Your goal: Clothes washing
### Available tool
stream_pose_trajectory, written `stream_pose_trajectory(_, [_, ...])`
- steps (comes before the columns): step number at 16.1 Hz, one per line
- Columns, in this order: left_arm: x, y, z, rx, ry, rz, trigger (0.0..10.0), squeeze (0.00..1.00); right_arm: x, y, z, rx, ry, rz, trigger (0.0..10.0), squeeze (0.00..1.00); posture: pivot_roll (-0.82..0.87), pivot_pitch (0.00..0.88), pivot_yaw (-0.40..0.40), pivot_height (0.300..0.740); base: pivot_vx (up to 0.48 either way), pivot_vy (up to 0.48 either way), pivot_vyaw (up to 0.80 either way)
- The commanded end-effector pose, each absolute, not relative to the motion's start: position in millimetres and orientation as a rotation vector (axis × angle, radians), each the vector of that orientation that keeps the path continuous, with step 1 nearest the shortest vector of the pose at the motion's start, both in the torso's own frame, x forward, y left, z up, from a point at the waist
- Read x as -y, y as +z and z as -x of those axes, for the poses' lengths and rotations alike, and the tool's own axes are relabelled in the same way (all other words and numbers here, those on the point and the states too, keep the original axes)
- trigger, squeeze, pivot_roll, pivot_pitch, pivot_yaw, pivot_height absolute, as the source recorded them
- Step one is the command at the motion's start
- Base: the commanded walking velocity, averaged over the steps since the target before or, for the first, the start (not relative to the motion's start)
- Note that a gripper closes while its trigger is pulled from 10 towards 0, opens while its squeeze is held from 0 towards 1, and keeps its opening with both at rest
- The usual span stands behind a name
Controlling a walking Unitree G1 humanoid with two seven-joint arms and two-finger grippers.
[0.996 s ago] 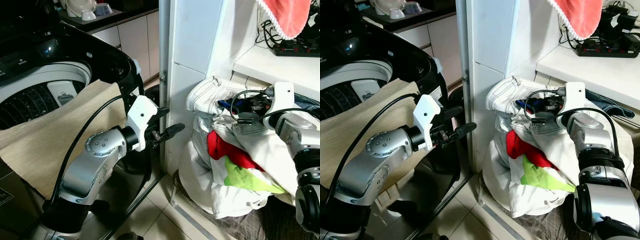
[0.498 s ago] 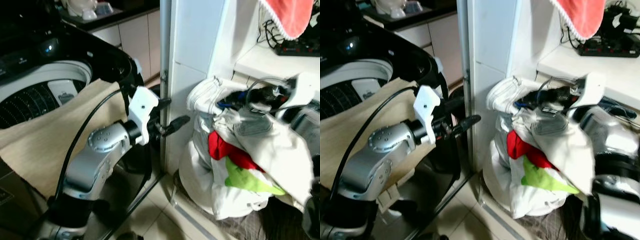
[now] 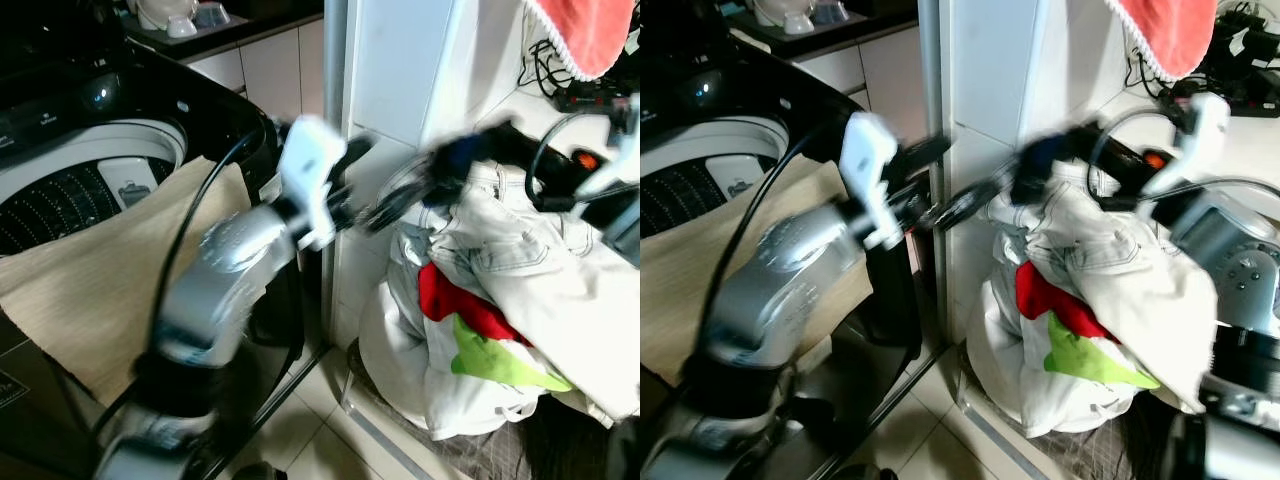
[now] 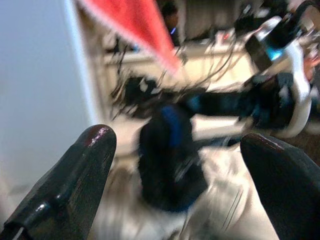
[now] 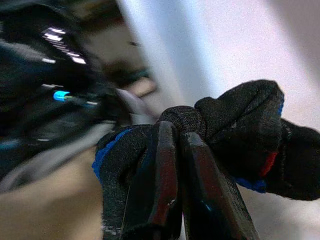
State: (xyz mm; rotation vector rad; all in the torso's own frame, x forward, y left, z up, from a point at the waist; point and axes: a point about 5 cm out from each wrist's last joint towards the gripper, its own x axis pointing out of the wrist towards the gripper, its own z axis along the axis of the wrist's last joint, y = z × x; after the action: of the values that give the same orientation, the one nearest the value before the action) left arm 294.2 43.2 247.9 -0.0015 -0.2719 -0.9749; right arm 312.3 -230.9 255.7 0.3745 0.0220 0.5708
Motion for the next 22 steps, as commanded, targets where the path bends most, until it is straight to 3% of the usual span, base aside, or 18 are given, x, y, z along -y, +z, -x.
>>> stream_pose_trajectory(1, [-39, 245, -296, 0.263, -0.982, 0.003, 10.0, 1.00, 223, 265, -309, -0.001, 0.608, -0.381, 0.0, 0.00, -0.06, 0.000, 0.026, 0.740, 0.000, 0.000, 0.00])
stream_pose_trajectory(3, [-32, 243, -298, 0.262, -0.972, -0.020, 10.0, 1.00, 204, 267, -307, -0.002, 0.667, -0.386, 0.0, 0.00, -0.07, 0.000, 0.027, 0.740, 0.000, 0.000, 0.00])
stream_pose_trajectory(4, [-30, 240, -300, 0.250, -0.961, -0.038, 10.0, 0.40, 197, 267, -305, -0.001, 0.690, -0.386, 0.0, 0.00, -0.07, 0.000, 0.027, 0.740, 0.000, 0.000, 0.00])
stream_pose_trajectory(5, [-29, 235, -302, 0.233, -0.946, -0.067, 10.0, 0.00, 189, 269, -302, -0.004, 0.711, -0.388, 0.0, 0.00, -0.07, 0.000, 0.027, 0.740, 0.000, 0.000, 0.00])
stream_pose_trajectory(11, [-43, 228, -318, 0.218, -0.803, -0.170, 10.0, 0.00, 179, 274, -295, 0.001, 0.741, -0.403, 0.0, 0.00, -0.06, 0.000, 0.029, 0.740, 0.000, 0.000, 0.00])
stream_pose_trajectory(12, [-44, 229, -320, 0.224, -0.780, -0.164, 8.2, 0.00, 178, 274, -294, 0.000, 0.739, -0.404, 0.0, 0.00, -0.07, 0.000, 0.030, 0.740, 0.000, 0.000, 0.00])
stream_pose_trajectory(13, [-45, 230, -321, 0.230, -0.770, -0.149, 1.1, 0.00, 178, 274, -294, -0.001, 0.739, -0.404, 0.0, 0.00, -0.07, 0.000, 0.030, 0.740, 0.000, 0.000, 0.00])
stream_pose_trajectory(14, [-46, 232, -322, 0.239, -0.762, -0.133, 0.0, 0.00, 177, 274, -294, -0.003, 0.738, -0.405, 0.0, 0.00, -0.07, 0.000, 0.030, 0.740, 0.000, 0.000, 0.00])
stream_pose_trajectory(22, [-47, 230, -320, 0.234, -0.789, -0.092, 0.0, 0.00, 177, 271, -294, -0.024, 0.713, -0.407, 0.0, 0.00, -0.06, 0.000, 0.027, 0.740, 0.000, 0.000, 0.00])
